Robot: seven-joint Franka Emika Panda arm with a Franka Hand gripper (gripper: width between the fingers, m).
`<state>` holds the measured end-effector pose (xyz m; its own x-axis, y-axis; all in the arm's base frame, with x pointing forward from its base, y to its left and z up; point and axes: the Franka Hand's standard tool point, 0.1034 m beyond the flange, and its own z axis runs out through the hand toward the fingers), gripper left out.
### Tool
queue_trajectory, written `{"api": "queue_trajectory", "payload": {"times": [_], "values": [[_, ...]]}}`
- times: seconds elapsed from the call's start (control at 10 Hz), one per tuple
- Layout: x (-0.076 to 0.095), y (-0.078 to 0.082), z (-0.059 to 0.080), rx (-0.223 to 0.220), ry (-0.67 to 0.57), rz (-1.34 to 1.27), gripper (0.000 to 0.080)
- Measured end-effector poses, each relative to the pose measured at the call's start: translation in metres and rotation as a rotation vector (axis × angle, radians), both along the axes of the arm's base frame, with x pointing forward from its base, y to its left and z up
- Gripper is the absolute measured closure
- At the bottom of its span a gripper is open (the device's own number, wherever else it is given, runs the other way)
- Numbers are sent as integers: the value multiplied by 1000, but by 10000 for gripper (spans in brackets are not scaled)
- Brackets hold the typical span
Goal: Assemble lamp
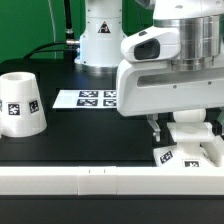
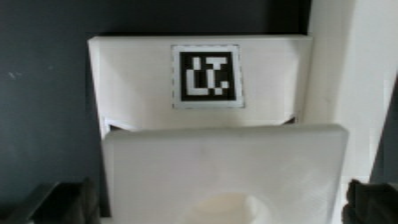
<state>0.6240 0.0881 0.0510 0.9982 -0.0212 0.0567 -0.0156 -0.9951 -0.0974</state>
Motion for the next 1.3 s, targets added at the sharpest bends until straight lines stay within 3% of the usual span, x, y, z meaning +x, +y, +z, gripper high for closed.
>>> {"api": "queue_trajectory", "payload": {"times": [0.3, 0.7, 1.2, 1.3], "values": [[-46, 5, 4, -5, 13, -64, 101], [-108, 28, -1, -6, 33, -89, 101], [-115, 33, 1, -9, 63, -61, 101], [-116, 33, 2, -14, 135, -35, 101]]}}
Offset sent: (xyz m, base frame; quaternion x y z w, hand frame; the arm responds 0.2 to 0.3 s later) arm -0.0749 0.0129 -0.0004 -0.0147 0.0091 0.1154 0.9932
